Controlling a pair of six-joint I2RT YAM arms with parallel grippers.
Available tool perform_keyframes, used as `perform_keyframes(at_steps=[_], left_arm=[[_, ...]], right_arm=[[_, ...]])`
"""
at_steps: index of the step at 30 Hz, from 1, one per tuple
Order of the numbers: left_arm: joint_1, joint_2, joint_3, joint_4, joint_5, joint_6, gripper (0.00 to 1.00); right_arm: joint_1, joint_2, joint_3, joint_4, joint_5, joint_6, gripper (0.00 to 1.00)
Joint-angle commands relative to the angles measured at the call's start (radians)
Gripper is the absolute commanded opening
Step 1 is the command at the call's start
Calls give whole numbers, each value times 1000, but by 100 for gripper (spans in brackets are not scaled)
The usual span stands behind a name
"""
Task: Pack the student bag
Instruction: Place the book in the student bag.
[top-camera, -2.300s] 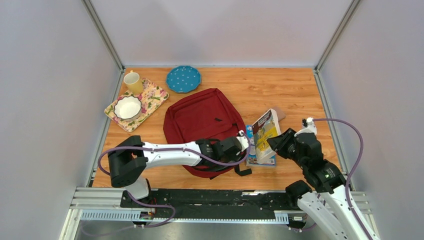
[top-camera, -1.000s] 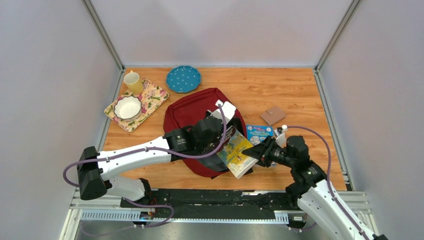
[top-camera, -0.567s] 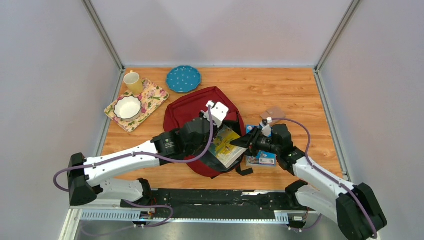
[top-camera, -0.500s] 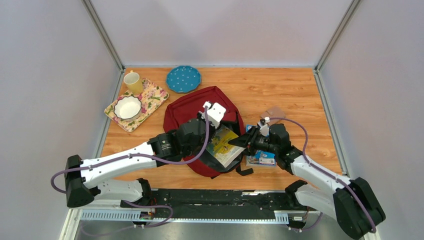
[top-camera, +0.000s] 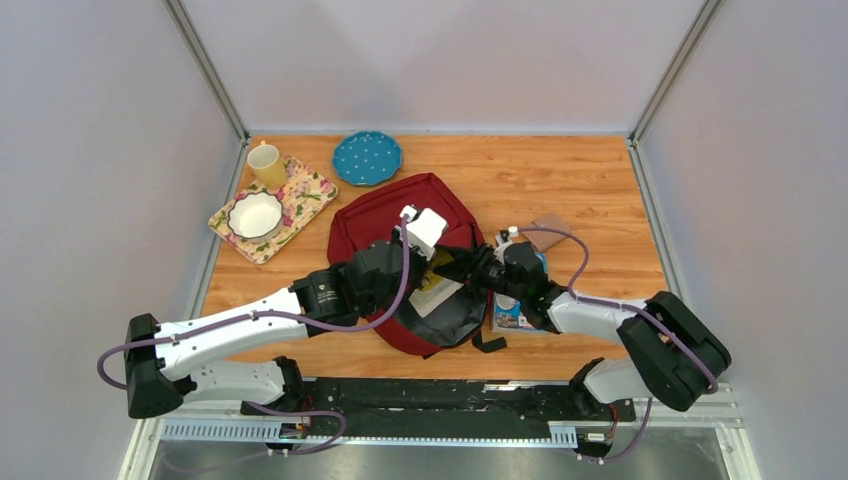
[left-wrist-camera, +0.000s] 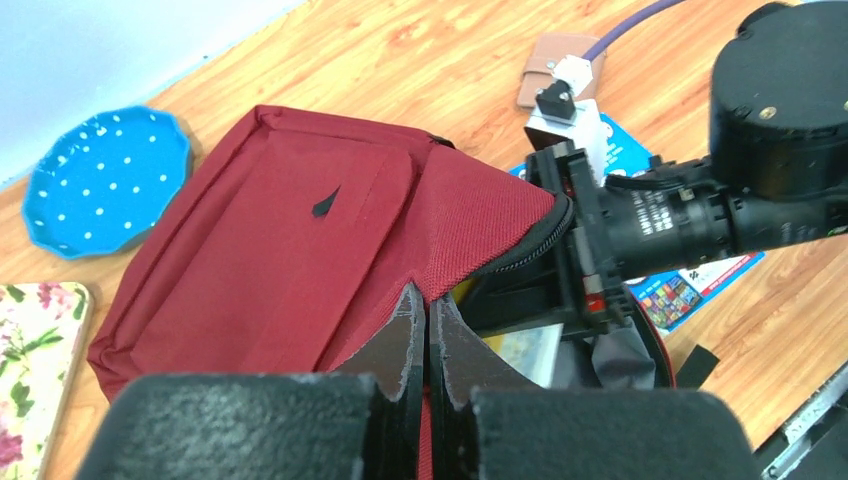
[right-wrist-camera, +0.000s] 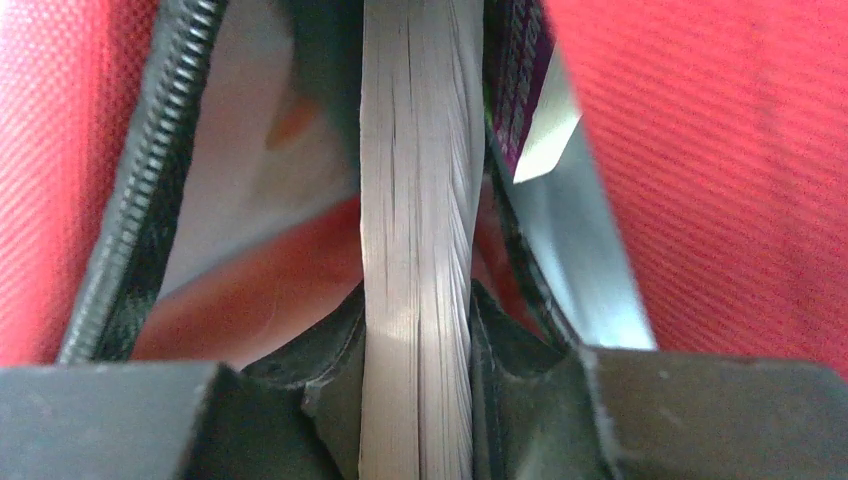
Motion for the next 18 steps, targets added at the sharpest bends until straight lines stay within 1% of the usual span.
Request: perform_keyframes(at_steps=[1,3,5,6,7,8,10,11,12,14,18], left_arm=[[-1,-20,-6,60,16,-58,0],[-1,-15,-2,49,16,-62,0],[-1,-13,-3,45,12,-65,0],[0,-13,-3,43,7,-67,0],[-1,-12,-3,39,6,-70,0],[-1,-9,2,22,0,-68,0],[0,-3,5,3,-8,-76,0],[-1,-1,-1,-6,-8,-76,0],[-1,-1,-8,-9,-10,-78,0],[0,-6,-24,-8,-13,-79,0],[-1,-12,-43,2,-19,-82,0]], right_arm=[[84,58,90,145,254,-59,0],[113,140,130,107,286,-76,0],[118,213,145,110,276,-86,0],[116,264,127,121,272,-82,4],[116,287,110,136,274,-77,9],[112,302,95,160,268,-76,22],[109,319,45,193,242,-88,41],[109,315,35,170,231,-95,55],[110,309,27,161,211,-106,61],[109,286,9,130,184,-141,70],[110,214,-20,64,173,-168,74]])
